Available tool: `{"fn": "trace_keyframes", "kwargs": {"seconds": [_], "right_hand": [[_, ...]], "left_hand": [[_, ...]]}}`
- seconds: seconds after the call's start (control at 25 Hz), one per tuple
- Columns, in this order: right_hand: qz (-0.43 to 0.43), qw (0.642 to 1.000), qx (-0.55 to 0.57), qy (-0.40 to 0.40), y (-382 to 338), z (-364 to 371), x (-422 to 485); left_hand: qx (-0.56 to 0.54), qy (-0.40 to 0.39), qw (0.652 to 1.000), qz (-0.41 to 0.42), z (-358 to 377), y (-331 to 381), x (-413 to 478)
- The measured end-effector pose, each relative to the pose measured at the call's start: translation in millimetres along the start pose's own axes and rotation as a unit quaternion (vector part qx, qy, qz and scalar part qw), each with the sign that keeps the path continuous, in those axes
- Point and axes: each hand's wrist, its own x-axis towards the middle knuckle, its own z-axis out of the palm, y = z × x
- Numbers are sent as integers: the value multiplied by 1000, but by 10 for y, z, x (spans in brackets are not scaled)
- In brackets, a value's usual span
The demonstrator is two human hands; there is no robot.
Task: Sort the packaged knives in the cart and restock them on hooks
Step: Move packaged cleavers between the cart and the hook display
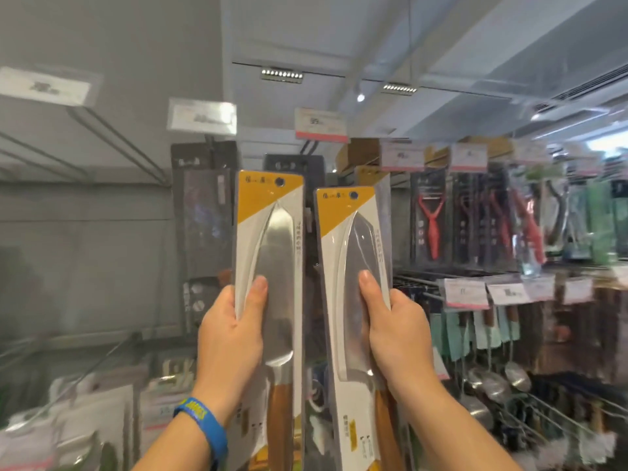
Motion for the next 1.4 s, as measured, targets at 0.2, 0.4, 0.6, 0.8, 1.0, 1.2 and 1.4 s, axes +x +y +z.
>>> {"fn": "trace_keyframes", "kwargs": {"seconds": [0.2, 0.4, 0.6, 0.8, 1.0, 1.2, 1.4], "right_hand": [[12, 1000, 6, 15, 129, -409, 379], [22, 999, -33, 3, 439, -911, 971], [37, 993, -83, -70, 793, -1230, 1660], [-6, 991, -89, -104, 779, -1215, 2149], [-87, 986, -97, -99, 626, -1238, 2394], [-95, 993, -47, -51, 534, -1386, 2527], [-131, 990, -32, -29, 273, -1387, 2848]], "left_hand": [[-21, -34, 998, -38, 467, 90, -5], [-38, -52, 996, -62, 1172, 266, 53], [7, -33, 997, -73, 1772, 316, 233], [51, 21, 995, -89, 1982, 287, 285], [81, 28, 992, -93, 2117, 290, 372], [96, 46, 992, -72, 2219, 305, 556], [93, 26, 994, -42, 2373, 383, 725]]}}
